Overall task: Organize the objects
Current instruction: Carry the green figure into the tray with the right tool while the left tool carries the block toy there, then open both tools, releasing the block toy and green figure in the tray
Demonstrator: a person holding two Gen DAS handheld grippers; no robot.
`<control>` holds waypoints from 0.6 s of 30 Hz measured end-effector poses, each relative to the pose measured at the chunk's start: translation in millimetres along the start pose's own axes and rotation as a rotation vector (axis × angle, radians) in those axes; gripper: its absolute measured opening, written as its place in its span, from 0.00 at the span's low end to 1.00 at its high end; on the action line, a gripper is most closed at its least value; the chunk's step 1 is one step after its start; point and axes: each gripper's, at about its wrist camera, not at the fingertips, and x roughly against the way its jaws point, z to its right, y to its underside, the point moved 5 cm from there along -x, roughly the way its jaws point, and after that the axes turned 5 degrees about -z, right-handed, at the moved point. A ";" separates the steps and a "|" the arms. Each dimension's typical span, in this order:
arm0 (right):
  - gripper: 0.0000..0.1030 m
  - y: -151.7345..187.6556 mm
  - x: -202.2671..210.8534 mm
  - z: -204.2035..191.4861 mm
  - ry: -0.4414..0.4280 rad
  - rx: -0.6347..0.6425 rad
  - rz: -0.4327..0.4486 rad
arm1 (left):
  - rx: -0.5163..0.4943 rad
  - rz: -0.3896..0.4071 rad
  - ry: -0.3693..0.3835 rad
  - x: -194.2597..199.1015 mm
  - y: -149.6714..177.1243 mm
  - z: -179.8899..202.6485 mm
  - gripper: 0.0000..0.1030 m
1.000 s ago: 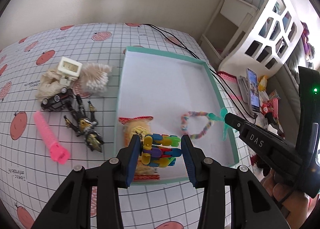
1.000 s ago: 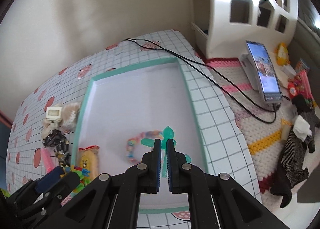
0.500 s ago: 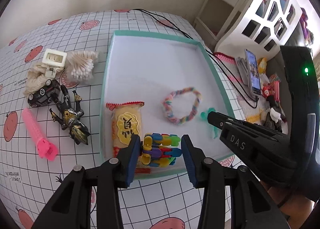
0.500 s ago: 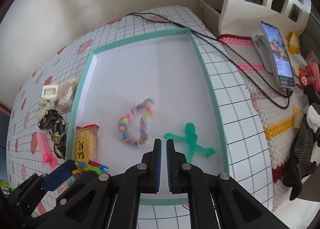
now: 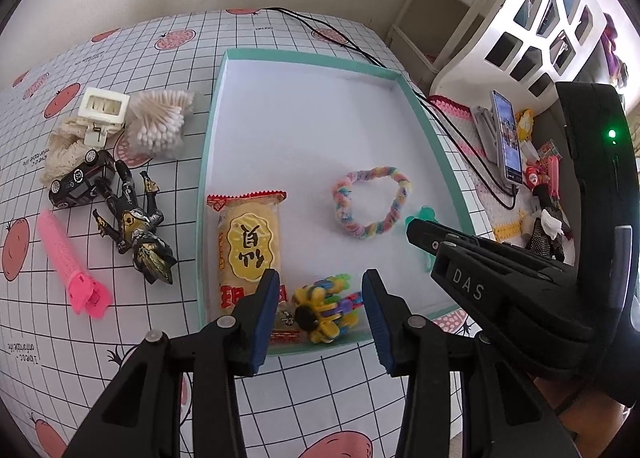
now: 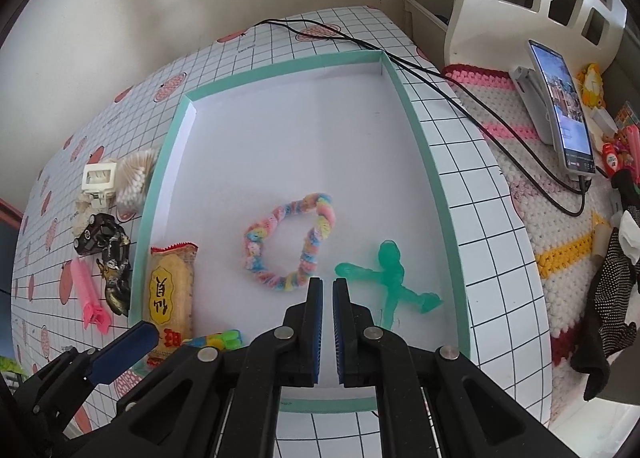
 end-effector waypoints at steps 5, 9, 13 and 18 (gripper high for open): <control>0.06 -1.3 1.6 -2.6 -0.010 -0.005 0.014 | 0.001 0.010 -0.009 3.6 -0.7 -3.3 0.43; 0.06 -2.2 4.8 -5.7 -0.016 0.002 0.031 | 0.005 0.028 -0.018 7.8 -2.4 -7.8 0.43; 0.06 -1.2 2.5 -8.4 0.003 0.026 0.027 | 0.032 0.036 -0.014 10.7 -3.9 -14.6 0.43; 0.06 -0.5 2.4 -11.0 0.007 0.044 0.033 | 0.066 0.050 -0.019 12.9 -6.1 -22.0 0.43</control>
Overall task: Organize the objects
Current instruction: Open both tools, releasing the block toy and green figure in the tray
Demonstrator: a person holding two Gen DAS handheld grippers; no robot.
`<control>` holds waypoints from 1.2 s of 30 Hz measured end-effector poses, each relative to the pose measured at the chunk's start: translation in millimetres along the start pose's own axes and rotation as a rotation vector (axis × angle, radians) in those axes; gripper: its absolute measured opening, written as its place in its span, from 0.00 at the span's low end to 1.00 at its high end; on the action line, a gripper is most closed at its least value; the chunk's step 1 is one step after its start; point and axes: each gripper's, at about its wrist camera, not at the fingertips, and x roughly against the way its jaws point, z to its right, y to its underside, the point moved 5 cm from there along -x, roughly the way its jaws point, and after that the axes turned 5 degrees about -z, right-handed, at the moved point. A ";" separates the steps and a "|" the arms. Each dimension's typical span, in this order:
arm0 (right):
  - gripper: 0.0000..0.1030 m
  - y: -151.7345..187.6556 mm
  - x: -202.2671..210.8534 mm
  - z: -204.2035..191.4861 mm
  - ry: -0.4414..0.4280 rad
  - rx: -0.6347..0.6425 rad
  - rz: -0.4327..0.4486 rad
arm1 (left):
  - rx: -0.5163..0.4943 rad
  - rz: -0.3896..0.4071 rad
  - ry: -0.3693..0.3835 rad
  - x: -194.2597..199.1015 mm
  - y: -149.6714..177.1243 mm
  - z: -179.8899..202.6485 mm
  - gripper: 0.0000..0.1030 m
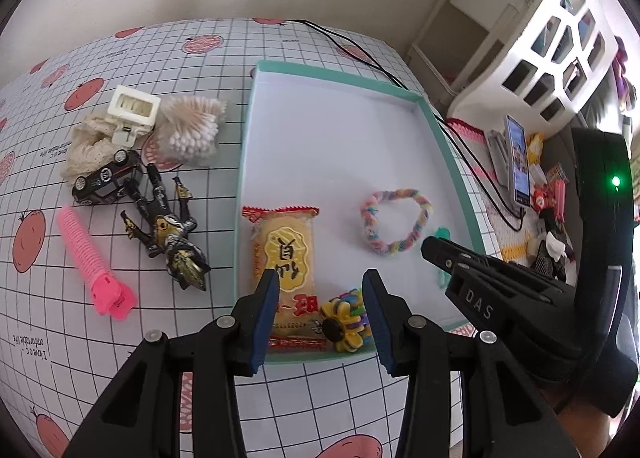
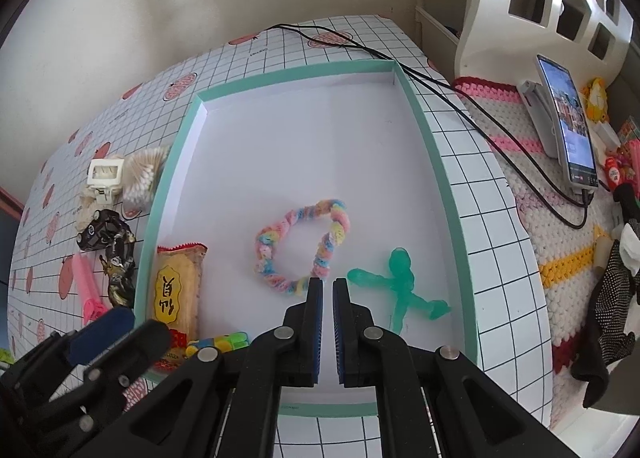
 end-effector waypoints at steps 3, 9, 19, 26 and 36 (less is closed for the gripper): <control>0.06 -0.1 -0.1 -1.6 0.021 0.021 0.008 | 0.024 0.021 -0.016 2.8 -2.2 -5.3 0.53; 0.35 0.4 -1.8 -3.1 0.026 0.044 0.011 | 0.111 0.058 -0.039 10.3 -6.2 -23.4 0.64; 0.66 -1.3 -0.7 -1.6 0.006 0.033 0.025 | 0.216 0.060 -0.077 10.7 -5.9 -49.0 0.81; 0.76 -2.9 -0.6 0.1 0.002 0.029 0.033 | 0.229 0.079 -0.104 10.3 -8.2 -54.4 0.82; 1.00 -3.6 -0.6 -0.5 0.017 0.044 0.051 | 0.298 0.104 -0.142 15.2 -5.7 -70.6 0.95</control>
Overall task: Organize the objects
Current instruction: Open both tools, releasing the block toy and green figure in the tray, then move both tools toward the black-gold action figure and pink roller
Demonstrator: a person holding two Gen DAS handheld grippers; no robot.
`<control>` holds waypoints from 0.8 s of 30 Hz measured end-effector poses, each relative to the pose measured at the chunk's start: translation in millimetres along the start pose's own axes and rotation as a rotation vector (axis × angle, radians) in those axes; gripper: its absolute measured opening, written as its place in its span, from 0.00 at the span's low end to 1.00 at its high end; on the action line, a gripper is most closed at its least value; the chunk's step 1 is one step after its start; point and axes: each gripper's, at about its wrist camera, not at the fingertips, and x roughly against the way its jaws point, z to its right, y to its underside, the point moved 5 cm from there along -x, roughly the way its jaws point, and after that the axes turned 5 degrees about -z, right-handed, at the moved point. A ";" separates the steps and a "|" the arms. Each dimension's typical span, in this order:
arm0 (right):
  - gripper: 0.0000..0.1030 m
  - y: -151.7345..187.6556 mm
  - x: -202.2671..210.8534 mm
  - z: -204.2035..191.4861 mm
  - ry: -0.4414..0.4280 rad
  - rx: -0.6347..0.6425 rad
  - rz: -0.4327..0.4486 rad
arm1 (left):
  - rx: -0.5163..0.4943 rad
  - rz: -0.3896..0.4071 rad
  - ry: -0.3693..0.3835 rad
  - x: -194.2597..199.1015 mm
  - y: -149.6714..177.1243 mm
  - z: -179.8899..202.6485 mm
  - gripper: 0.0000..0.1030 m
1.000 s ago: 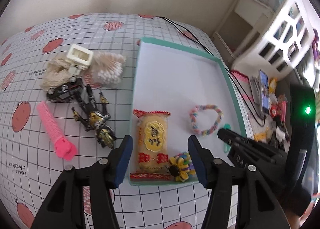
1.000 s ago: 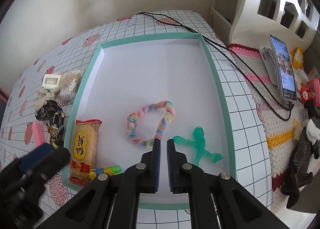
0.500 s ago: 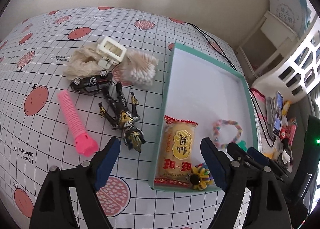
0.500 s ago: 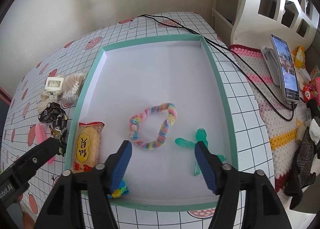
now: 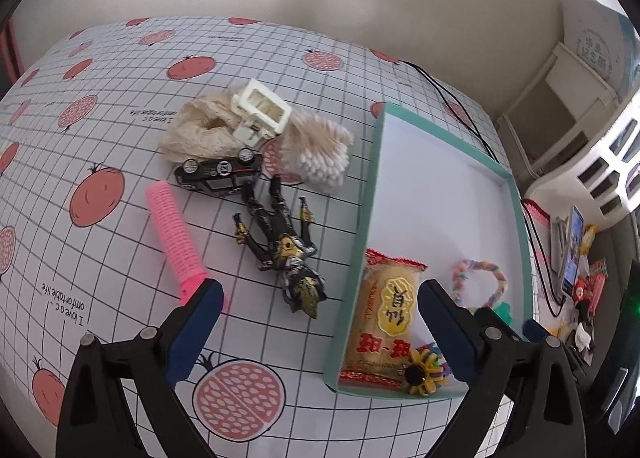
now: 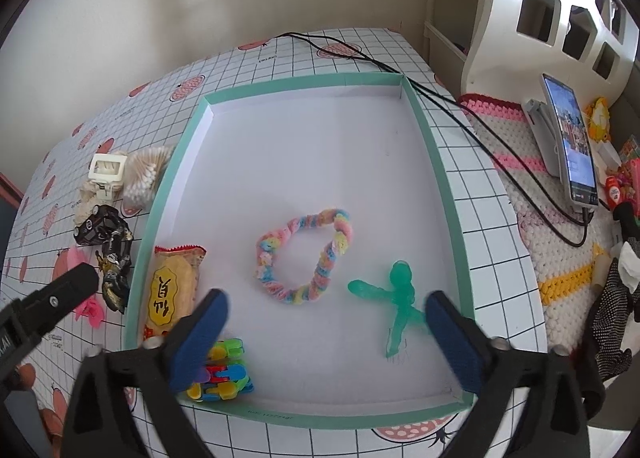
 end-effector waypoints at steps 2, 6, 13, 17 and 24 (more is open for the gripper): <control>1.00 -0.2 0.8 -0.4 0.005 0.006 0.007 | 0.017 -0.002 -0.004 -1.3 -1.3 -3.4 0.95; 1.00 -0.1 0.7 0.3 0.006 0.004 0.008 | 0.036 -0.008 -0.008 -2.3 -0.2 -8.1 0.95; 1.00 0.5 -0.1 3.5 0.006 -0.008 0.007 | 0.032 -0.011 -0.015 -3.3 0.7 -9.9 0.95; 1.00 -0.1 -0.2 3.8 0.003 -0.014 0.005 | 0.029 -0.017 -0.019 -4.9 0.0 -10.7 0.95; 1.00 -0.8 1.1 -3.3 0.004 -0.002 0.008 | 0.038 -0.019 -0.025 -4.2 -0.8 -16.9 0.95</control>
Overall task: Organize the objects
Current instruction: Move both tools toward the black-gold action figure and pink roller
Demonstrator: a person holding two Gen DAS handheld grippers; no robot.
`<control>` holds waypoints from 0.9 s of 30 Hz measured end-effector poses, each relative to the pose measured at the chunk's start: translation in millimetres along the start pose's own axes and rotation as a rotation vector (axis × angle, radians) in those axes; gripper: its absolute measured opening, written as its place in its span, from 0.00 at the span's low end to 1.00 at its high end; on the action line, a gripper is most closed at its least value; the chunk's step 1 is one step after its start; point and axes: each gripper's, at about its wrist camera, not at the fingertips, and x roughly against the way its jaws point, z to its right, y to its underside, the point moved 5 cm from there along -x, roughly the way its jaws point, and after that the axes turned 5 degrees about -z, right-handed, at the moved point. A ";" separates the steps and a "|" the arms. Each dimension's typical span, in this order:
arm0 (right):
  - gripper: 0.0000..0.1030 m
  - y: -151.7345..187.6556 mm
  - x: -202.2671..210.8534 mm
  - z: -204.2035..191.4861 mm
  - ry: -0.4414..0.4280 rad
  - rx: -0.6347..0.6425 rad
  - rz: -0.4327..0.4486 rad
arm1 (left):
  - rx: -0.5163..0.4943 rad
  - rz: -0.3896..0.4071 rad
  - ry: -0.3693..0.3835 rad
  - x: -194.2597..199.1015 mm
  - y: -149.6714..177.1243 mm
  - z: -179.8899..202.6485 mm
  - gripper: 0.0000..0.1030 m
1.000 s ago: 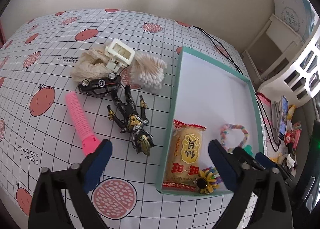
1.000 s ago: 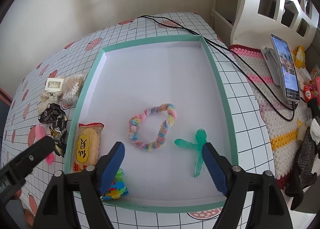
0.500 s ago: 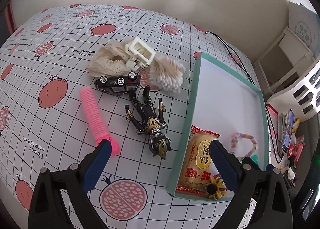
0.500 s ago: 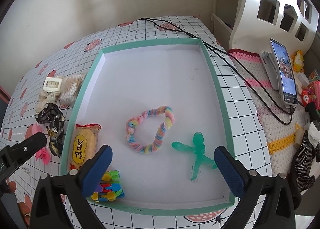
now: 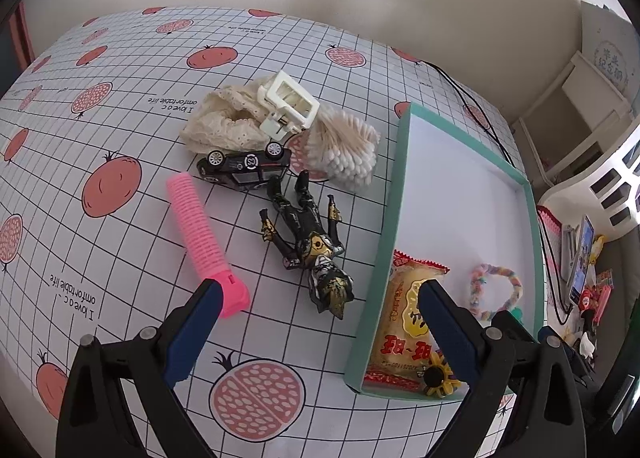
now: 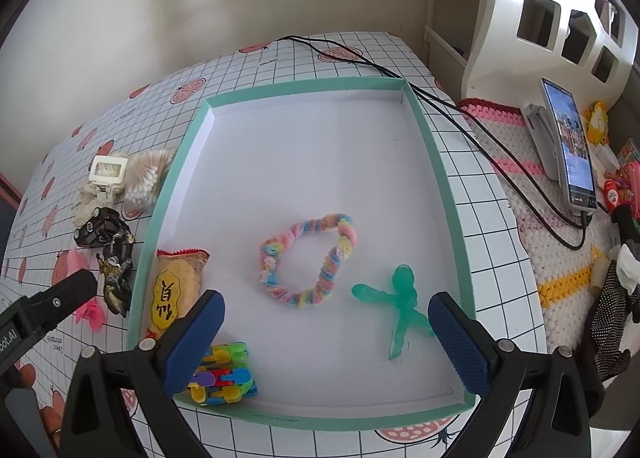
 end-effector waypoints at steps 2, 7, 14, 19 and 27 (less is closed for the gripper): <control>1.00 -0.1 1.3 -1.7 0.002 0.000 0.004 | 0.001 0.003 -0.001 1.4 -0.5 -1.8 0.95; 1.00 -3.6 9.4 -7.5 -0.009 0.007 0.036 | -0.008 0.041 -0.011 10.0 -7.7 -7.9 0.95; 1.00 -8.8 23.0 -33.5 -0.066 0.047 0.097 | 0.019 0.093 -0.036 22.0 -19.3 -32.4 0.95; 1.00 -6.7 19.3 -59.6 -0.089 0.088 0.087 | 0.063 0.050 -0.051 17.2 -22.3 -57.2 0.95; 1.00 0.2 14.0 -106.6 -0.119 0.179 0.074 | 0.152 -0.032 -0.045 3.9 -23.1 -87.7 0.95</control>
